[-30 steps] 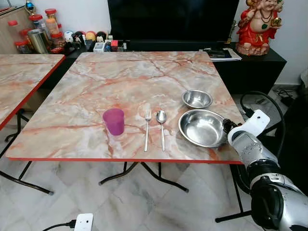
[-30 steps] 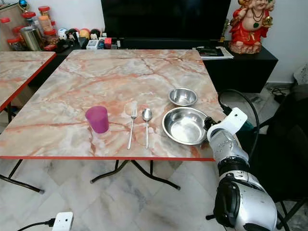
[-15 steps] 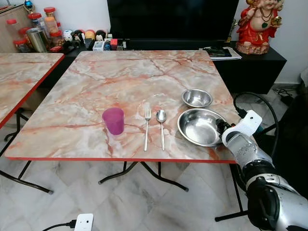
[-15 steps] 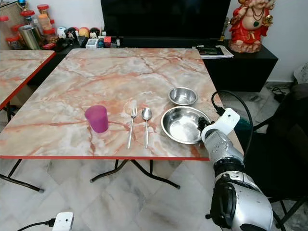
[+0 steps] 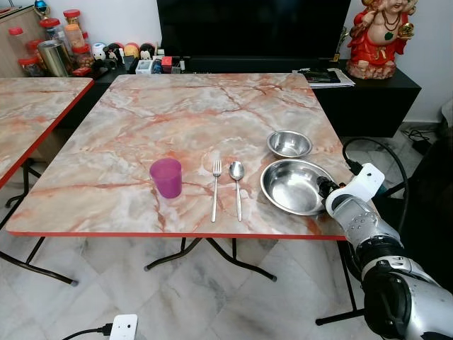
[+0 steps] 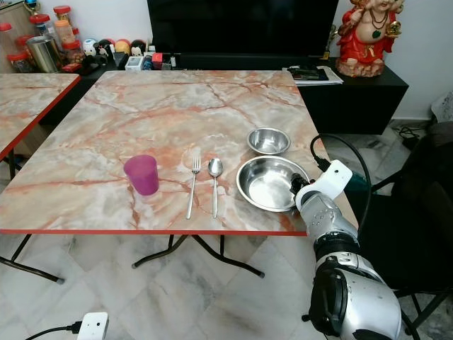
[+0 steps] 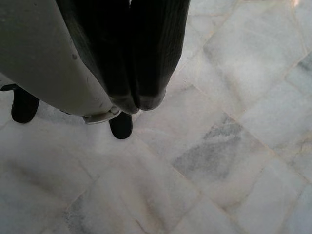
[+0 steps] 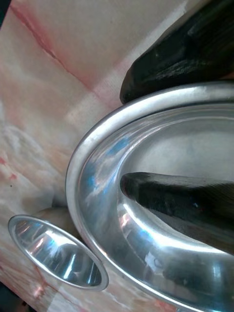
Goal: Setting the table
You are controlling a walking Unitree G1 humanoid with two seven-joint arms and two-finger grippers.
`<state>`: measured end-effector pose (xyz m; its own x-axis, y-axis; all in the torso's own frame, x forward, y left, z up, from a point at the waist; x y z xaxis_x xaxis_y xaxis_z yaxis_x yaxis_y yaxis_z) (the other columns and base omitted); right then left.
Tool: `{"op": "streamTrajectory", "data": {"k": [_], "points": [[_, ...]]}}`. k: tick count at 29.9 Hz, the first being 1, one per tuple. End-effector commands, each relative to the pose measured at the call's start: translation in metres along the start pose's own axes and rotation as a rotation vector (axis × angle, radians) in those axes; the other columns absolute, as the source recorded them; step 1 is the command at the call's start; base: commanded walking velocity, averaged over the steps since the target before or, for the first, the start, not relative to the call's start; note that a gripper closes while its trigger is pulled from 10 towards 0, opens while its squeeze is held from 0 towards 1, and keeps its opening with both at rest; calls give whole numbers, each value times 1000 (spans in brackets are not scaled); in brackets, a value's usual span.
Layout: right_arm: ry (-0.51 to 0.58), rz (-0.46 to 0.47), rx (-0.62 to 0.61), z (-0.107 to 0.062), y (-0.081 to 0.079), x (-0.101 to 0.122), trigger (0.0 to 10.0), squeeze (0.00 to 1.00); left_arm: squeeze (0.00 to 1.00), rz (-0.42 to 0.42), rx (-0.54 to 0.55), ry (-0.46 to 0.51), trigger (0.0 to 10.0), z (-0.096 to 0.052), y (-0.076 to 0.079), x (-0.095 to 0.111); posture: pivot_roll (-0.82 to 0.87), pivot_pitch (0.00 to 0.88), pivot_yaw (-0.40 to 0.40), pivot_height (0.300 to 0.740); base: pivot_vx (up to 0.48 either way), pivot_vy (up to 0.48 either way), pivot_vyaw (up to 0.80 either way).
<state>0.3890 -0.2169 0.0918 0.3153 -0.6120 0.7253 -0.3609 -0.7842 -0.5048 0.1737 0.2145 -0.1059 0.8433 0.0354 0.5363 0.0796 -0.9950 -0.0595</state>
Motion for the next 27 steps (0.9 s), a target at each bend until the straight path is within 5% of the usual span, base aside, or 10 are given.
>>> {"op": "streamTrajectory", "data": {"k": [1,27], "points": [[-14,-9,-5,0,2,-4,0,0,0,22,1,-30,10000,-1,-2,-7,-24,24,-6,740,0,0,0],[-12,9,31,0,-2,-6,0,0,0,27,13,-31,10000,-1,-3,-8,-24,20,-2,740,0,0,0]]}}
Point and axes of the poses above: a point about 5 cm out from each wrist's last joint towards the gripper, its own z axis pointing out of the wrist towards the gripper, its own x axis along the axis of the wrist's last joint, y = z × x, the point moved 2 cm from there along z, pointing out of the wrist towards the gripper
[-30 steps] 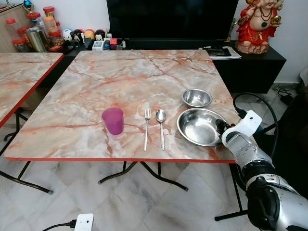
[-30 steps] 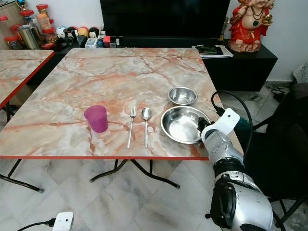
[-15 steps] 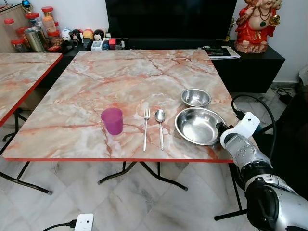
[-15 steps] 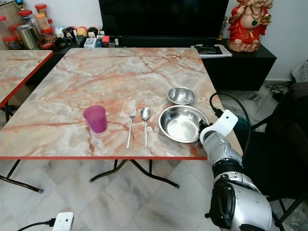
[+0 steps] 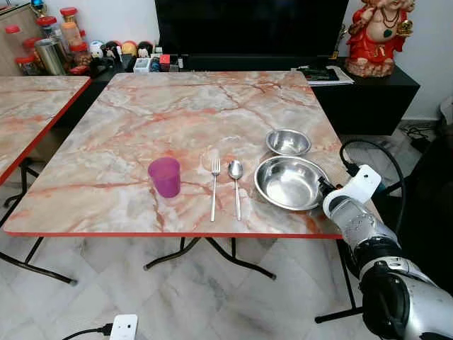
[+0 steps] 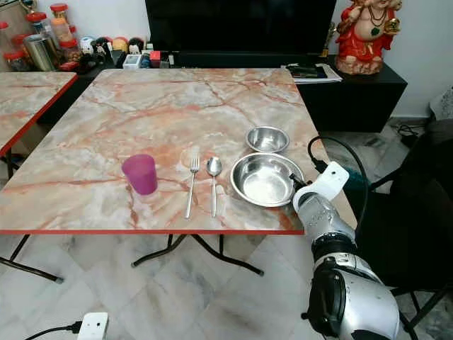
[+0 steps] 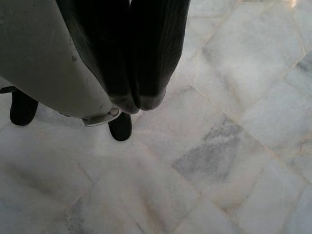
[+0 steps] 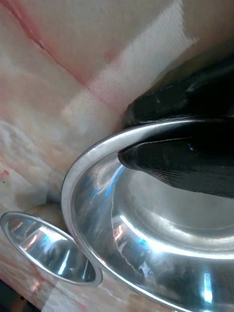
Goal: Setting the table
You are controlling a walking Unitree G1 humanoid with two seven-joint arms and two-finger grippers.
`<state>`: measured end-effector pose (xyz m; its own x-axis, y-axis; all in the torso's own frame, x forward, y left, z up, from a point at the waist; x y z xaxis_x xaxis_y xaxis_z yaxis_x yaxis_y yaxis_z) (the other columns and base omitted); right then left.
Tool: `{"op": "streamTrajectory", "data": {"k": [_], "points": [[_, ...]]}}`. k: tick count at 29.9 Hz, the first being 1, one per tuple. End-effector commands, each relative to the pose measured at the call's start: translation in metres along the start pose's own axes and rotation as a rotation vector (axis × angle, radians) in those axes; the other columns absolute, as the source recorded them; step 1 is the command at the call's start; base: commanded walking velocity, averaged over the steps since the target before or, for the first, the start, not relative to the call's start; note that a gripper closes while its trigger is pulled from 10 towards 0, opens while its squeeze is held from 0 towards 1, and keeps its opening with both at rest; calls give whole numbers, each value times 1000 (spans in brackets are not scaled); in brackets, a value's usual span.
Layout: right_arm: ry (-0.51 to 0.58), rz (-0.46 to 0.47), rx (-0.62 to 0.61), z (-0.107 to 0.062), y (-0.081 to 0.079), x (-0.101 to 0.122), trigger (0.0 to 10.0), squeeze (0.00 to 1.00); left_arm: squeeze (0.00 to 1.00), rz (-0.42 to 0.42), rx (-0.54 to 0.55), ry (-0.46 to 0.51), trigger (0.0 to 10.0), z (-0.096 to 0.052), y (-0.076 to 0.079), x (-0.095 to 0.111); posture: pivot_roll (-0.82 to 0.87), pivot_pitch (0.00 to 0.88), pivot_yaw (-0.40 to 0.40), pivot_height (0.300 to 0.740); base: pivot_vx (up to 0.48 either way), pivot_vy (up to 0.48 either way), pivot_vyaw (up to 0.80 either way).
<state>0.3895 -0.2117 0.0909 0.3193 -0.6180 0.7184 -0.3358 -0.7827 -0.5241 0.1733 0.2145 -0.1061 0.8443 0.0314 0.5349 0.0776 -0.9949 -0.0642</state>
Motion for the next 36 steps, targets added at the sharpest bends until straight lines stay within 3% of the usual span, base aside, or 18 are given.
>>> {"op": "streamTrajectory", "data": {"k": [1,31,35,36], "points": [[-4,4,0,0,1,-2,0,0,0,23,11,-30,10000,-1,-3,-7,-23,20,-2,740,0,0,0],[70,57,170,-5,-16,18,0,0,0,20,20,-26,10000,-2,-7,-9,-33,14,4,740,0,0,0],[171,32,125,-9,-10,40,0,0,0,25,14,-20,10000,-1,1,-7,-38,10,5,740,0,0,0],[230,30,99,-11,-6,49,10000,0,0,23,16,-18,10000,-1,2,-6,-39,11,7,740,0,0,0]]}}
Point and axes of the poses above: a point about 5 cm out from each wrist's last joint towards the gripper, its own z axis pointing out of the wrist towards the gripper, its own x axis along the axis of the wrist's last joint, y = z × x, the point moved 2 cm from there along z, pointing out of the wrist towards the gripper
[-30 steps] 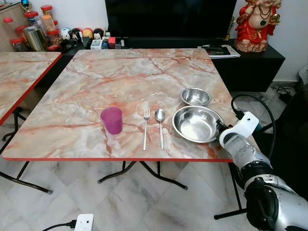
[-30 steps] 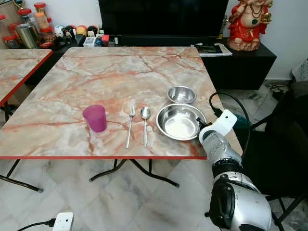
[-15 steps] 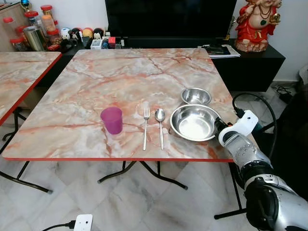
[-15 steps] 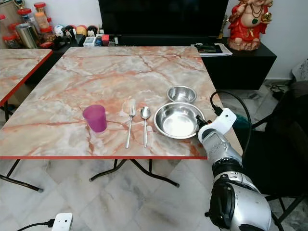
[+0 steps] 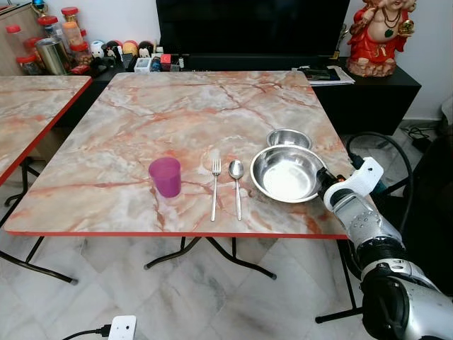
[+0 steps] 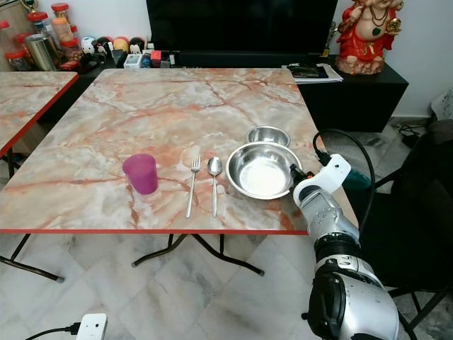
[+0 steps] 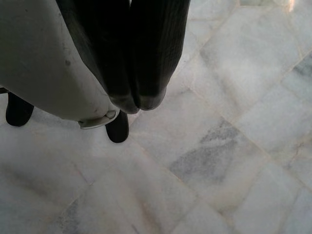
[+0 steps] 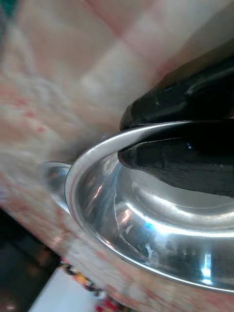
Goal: Setting the table
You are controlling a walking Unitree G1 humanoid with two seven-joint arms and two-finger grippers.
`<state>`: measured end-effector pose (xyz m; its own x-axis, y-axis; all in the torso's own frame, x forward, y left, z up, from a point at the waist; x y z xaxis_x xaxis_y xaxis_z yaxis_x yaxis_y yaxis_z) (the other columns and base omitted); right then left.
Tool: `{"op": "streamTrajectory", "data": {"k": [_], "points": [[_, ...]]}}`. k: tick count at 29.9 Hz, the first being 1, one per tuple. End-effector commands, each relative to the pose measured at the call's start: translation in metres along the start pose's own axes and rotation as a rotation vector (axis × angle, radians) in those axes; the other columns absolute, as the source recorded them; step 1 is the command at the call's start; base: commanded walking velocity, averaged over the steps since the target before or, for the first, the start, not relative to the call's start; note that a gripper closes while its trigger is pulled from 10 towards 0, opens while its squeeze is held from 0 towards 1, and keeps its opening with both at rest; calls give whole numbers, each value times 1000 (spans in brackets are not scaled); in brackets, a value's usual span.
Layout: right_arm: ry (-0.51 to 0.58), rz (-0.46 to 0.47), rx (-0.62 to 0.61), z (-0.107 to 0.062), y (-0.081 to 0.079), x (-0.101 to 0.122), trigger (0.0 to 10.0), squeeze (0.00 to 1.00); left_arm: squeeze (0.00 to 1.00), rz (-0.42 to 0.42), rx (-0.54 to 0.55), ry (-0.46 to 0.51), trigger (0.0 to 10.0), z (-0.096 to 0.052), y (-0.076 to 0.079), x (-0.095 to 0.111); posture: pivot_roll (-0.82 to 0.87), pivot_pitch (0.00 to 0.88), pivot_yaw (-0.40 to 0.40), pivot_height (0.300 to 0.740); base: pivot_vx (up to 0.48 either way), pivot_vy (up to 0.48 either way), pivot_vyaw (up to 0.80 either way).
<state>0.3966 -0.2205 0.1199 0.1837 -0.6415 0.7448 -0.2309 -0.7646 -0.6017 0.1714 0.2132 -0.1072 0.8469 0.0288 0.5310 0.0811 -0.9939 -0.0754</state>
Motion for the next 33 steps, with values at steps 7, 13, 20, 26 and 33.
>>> {"op": "streamTrajectory", "data": {"k": [7,13,20,26,33], "points": [[329,57,86,-11,-12,52,10000,0,0,25,13,-1,10000,0,1,0,-37,10,10,740,0,0,0],[440,121,120,-17,-19,57,10000,0,0,0,24,8,10000,0,0,2,-34,5,9,740,0,0,0],[579,150,206,-28,-32,70,10000,0,0,-1,29,2,10000,0,-3,0,-33,0,9,740,0,311,0],[599,118,217,-31,-35,71,10000,0,0,-7,40,-2,10000,-2,-13,-3,-33,0,7,740,0,475,0],[600,130,228,-31,-38,68,10000,0,0,-4,52,-5,10000,-3,-25,-6,-31,0,10,740,0,476,0]]}}
Point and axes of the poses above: a point about 5 cm out from each wrist's last joint towards the gripper, its own z axis pointing out of the wrist towards the gripper, its own x axis along the axis of the wrist's last joint, y = z × x, the point moved 2 cm from there along z, pointing out of the wrist towards the gripper
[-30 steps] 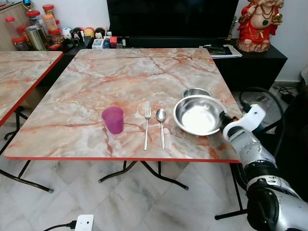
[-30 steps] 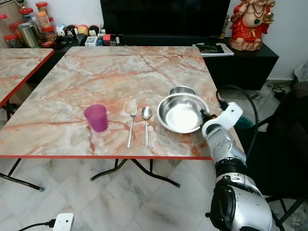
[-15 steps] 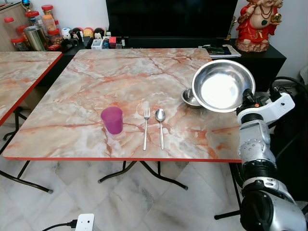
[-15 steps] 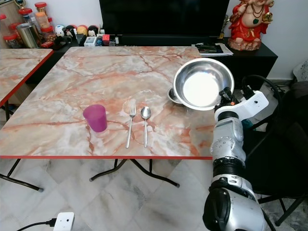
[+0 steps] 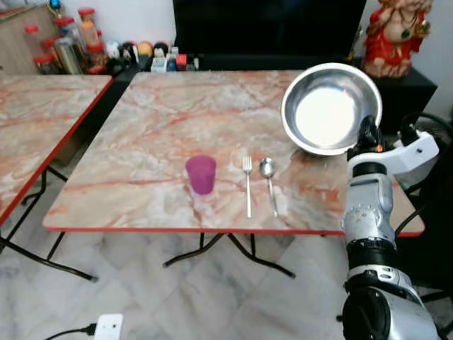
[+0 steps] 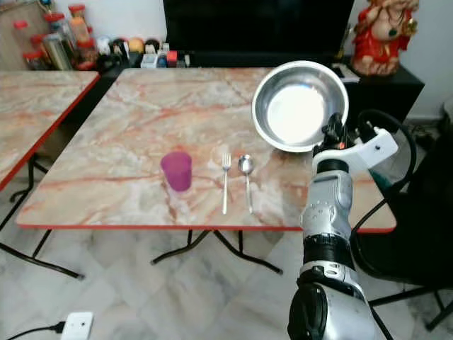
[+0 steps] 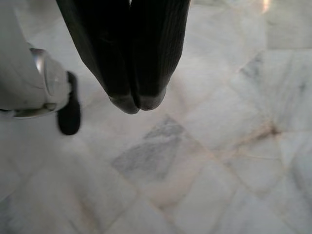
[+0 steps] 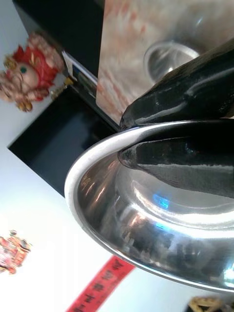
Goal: Setting the table
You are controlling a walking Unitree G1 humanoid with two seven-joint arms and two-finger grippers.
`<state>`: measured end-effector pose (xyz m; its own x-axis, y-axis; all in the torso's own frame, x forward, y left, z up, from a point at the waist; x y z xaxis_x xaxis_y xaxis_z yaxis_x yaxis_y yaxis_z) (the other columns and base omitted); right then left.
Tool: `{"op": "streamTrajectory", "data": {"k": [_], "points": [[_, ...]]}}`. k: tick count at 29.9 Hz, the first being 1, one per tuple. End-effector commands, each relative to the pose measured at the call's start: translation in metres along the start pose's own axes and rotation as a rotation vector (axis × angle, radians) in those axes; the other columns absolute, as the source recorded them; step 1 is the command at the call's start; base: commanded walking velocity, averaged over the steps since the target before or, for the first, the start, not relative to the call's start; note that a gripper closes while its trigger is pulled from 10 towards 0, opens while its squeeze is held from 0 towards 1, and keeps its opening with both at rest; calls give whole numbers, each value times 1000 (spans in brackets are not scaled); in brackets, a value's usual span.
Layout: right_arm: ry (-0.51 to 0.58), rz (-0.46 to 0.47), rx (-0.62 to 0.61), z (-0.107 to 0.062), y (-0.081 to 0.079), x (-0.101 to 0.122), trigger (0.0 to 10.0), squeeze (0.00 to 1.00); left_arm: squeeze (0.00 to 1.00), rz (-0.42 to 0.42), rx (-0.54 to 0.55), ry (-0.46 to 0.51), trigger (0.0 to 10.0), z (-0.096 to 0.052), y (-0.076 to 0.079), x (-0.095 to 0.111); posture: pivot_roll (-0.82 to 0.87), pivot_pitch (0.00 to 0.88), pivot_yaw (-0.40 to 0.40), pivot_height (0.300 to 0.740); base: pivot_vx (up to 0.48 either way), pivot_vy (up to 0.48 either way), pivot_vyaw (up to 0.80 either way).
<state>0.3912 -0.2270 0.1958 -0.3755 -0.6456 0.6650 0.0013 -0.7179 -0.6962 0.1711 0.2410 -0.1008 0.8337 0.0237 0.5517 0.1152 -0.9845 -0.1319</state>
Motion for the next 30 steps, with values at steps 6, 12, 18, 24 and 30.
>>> {"op": "streamTrajectory", "data": {"k": [6,12,18,24,30], "points": [[46,-7,27,1,-4,10,10000,0,0,-5,-16,-30,10000,-1,7,-9,-30,0,10,740,0,476,0],[41,-26,47,1,-8,8,10000,0,0,-6,-21,-28,10000,0,15,-7,-25,0,9,740,0,476,0],[22,-23,44,-2,-6,2,10000,0,0,-8,-17,-28,10000,0,15,-6,-17,0,11,740,0,476,0],[-22,-47,36,-6,-2,-9,10000,0,0,-10,-10,-30,10000,0,13,-7,-9,6,11,740,0,476,0],[-60,-54,24,-12,1,-20,10000,0,0,-10,0,-34,10000,-1,7,-11,-2,21,12,740,0,476,0]]}}
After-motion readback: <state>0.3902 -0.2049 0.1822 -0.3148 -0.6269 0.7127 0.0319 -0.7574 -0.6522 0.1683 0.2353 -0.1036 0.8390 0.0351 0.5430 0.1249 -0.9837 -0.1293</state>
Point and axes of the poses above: a point about 5 cm out from each wrist's last joint towards the gripper, its own z axis pointing out of the wrist towards the gripper, its own x axis along the axis of the wrist's last joint, y = z × x, the point moved 2 cm from there along z, pointing out of the wrist towards the gripper
